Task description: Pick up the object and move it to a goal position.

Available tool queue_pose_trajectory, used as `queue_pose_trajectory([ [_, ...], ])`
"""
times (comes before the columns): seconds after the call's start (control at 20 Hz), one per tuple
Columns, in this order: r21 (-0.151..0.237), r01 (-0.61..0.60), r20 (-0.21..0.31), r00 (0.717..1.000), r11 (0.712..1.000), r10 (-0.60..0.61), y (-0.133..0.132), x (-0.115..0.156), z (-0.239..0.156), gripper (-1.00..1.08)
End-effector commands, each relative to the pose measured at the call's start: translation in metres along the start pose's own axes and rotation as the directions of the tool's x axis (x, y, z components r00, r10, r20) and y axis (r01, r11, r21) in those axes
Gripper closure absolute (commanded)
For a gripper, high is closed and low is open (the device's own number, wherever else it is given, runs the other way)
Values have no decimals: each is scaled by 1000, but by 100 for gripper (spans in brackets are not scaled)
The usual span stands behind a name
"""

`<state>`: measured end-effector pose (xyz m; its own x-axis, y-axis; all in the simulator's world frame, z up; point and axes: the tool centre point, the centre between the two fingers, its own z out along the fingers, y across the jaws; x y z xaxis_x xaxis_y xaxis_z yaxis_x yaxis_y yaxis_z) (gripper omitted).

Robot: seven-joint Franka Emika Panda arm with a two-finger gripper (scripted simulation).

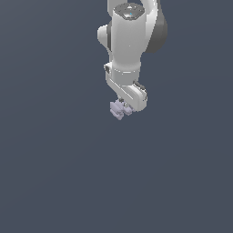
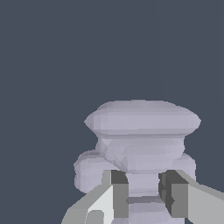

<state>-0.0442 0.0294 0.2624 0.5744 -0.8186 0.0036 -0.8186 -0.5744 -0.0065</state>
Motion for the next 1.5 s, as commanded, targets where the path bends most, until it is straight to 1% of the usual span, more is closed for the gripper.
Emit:
queue_pose_trajectory([
  [0.0,-2,-1,-1,1000,1000,1,-3,-13,-28,108],
  [0.55,-5,0,0,1000,1000,0,-21,-68,-145,108],
  [0.8,-6,1,1,1000,1000,-1,-30,-88,-189,108],
  [1.1,-6,2,3,1000,1000,-2,-37,-104,-224,108],
  [1.45,-6,2,3,1000,1000,-2,-42,-112,-243,108],
])
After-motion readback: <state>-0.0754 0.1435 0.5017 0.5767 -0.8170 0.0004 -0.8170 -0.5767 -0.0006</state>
